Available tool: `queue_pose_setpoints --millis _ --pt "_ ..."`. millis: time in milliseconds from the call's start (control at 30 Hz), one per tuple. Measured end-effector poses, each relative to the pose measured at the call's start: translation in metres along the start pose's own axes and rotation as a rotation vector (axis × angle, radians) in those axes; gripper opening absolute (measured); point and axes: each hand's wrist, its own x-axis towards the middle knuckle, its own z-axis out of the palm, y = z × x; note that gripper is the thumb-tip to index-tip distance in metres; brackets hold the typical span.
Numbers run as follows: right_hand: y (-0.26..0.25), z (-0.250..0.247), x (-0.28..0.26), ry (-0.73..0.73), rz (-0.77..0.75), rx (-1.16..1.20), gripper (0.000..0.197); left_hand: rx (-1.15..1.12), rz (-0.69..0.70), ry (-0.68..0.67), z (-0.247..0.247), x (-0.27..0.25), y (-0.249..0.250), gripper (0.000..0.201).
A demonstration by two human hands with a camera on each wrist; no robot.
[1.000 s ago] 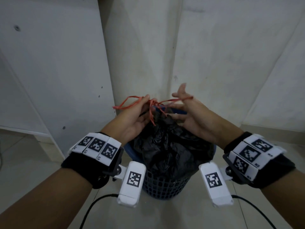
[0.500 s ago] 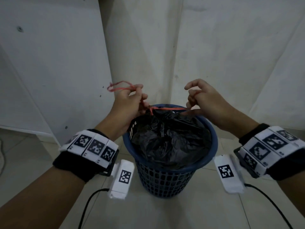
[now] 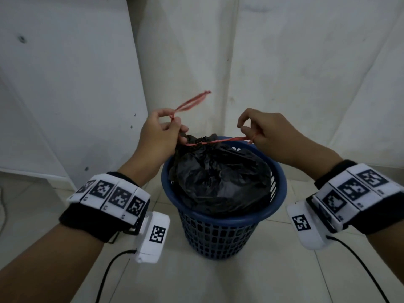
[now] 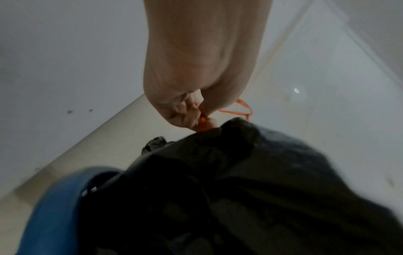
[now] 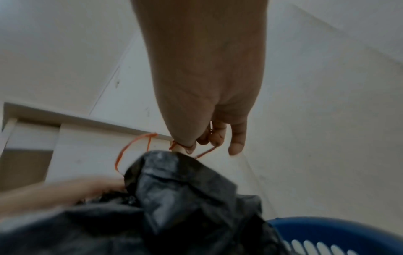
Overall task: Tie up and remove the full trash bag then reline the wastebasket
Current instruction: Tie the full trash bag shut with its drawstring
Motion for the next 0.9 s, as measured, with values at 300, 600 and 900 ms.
queue_pose_setpoints --millis 300,600,900 --pt "-0.008 0.016 -0.003 -0.026 0.037 0.235 0.009 -0.164 -0.077 -0.134 0.004 -0.015 0.001 0.007" --pt "0.01 0.011 0.001 -0.155 -0.121 -0.265 0.043 0.191 0.335 -0.25 -0.013 -0.007 0.023 0.022" --pt "0.001 -0.006 -0.01 -0.094 -0.188 -0.276 0.039 0.657 0.509 -0.339 -0.017 -0.011 0.014 0.019"
